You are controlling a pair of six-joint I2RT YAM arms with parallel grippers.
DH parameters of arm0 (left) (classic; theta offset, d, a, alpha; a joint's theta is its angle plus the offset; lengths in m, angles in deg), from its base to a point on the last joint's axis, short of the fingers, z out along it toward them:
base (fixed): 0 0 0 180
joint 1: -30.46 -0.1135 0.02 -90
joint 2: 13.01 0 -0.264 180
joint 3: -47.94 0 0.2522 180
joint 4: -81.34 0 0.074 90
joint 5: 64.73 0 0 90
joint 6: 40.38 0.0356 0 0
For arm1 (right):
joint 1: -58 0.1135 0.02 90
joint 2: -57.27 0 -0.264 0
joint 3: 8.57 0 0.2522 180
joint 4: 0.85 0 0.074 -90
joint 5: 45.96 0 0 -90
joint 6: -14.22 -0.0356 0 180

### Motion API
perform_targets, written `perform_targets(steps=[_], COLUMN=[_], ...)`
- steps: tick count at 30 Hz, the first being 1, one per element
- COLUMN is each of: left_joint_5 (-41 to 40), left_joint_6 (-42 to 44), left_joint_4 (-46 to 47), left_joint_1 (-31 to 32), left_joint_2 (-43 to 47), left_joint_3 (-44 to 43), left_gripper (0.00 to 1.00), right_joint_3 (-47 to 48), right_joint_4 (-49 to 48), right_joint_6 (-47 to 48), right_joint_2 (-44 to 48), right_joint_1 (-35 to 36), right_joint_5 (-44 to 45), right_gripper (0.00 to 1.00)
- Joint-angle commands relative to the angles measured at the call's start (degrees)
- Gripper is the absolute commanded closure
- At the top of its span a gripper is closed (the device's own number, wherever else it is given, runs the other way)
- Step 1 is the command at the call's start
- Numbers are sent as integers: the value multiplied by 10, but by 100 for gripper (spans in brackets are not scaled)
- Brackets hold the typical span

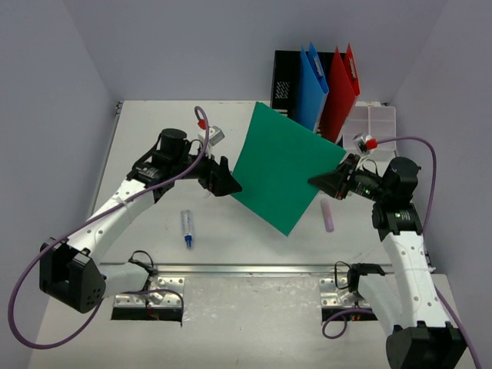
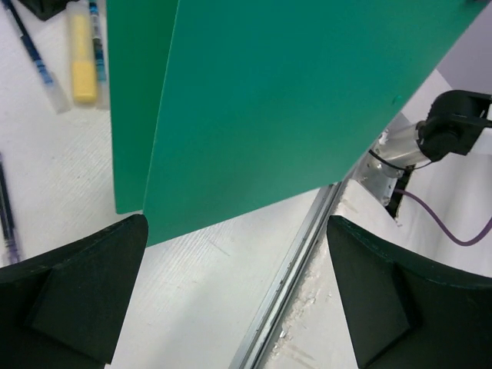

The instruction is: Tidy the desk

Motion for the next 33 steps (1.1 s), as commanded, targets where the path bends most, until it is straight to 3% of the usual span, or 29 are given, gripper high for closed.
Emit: perform_targets(steps=[1,10,17,20,26,33], left_joint_5=[46,-15,-81,-32,120,128], left_joint_6=[1,25,30,38,65,97], left_joint_4=[79,132,137,141,146,136], left_joint_1=[-5,-7,-16,-25,-28,-29], left_joint_2=[2,-19,-23,-23,-17,-9], left_joint_3=[4,-20,-32,-27,3,46], left_gripper=[0,0,0,2,18,9], right_joint_3=[58,106,107,101,74,3], right_joint_4=[-80,-42,-5,-5,43,80], right_joint_6=[53,121,163,174,256,409], right_joint_2=[-8,-21,-9,-9,-26,-37], right_joint_1=[3,13,16,18,24,100], right_joint_5=[-58,-138,-148,-142,-104,-68], right_gripper=[100,100,100,100,100,100])
